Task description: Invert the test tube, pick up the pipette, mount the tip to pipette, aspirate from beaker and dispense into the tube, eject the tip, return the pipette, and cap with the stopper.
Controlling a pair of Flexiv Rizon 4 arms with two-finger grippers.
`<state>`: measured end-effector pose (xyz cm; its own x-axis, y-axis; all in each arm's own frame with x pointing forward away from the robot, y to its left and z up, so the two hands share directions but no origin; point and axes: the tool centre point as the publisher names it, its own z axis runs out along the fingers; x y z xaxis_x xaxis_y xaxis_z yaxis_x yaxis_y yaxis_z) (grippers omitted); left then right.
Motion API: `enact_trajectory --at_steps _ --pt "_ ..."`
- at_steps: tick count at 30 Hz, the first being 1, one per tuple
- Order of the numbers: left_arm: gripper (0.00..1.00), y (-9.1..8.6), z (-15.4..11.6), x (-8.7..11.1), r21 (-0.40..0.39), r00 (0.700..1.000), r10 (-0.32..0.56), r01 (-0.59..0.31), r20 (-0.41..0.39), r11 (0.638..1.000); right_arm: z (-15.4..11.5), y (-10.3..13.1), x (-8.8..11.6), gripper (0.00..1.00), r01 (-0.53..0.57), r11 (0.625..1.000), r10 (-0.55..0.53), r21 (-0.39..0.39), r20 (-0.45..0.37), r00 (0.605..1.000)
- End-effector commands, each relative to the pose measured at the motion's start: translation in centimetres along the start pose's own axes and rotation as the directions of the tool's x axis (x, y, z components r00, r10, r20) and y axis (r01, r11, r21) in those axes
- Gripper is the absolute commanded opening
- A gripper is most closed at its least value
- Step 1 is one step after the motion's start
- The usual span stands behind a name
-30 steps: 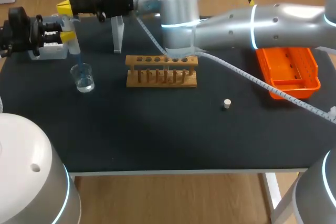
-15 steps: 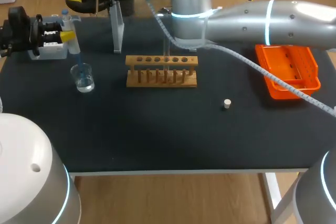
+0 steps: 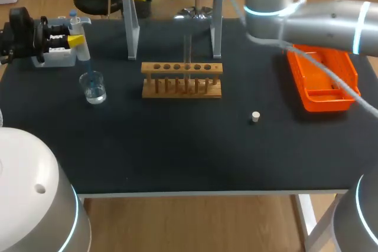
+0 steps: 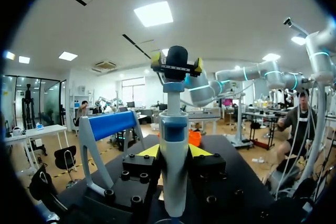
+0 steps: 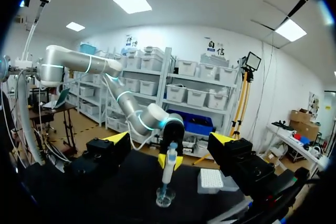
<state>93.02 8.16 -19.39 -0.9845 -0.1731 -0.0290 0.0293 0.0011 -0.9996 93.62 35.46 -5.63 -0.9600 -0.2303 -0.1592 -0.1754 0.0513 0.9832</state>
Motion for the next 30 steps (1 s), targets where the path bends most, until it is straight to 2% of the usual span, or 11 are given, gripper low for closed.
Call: enact_trajectory --at_steps 1,8,15,21,30 --pt "0.0 0.0 0.0 -0.1 -0.001 1.0 -0.001 0.001 -0.002 1.0 -7.9 -0.1 3.0 1.0 -0.001 0.999 -0.001 0.037 0.039 0.999" --pt "0.0 0.0 0.0 -0.1 -0.001 1.0 -0.001 0.001 -0.002 1.0 -12.5 -2.3 4.6 1.0 -0.018 0.996 0.012 0.085 0.072 0.997" --pt "0.0 0.0 0.0 -0.1 -0.001 1.0 -0.001 0.001 -0.002 1.0 -16.1 -6.1 5.7 1.0 -0.044 0.987 0.024 0.157 0.129 0.991" --pt "0.0 0.0 0.0 -0.1 -0.001 1.0 -0.001 0.001 -0.002 1.0 -17.7 -9.2 6.2 1.0 -0.061 0.982 0.033 0.178 0.158 0.987" --pt "0.0 0.0 0.0 -0.1 -0.001 1.0 -0.001 0.001 -0.002 1.0 -18.0 -15.3 6.1 1.0 -0.122 0.963 0.079 0.241 0.184 0.98"
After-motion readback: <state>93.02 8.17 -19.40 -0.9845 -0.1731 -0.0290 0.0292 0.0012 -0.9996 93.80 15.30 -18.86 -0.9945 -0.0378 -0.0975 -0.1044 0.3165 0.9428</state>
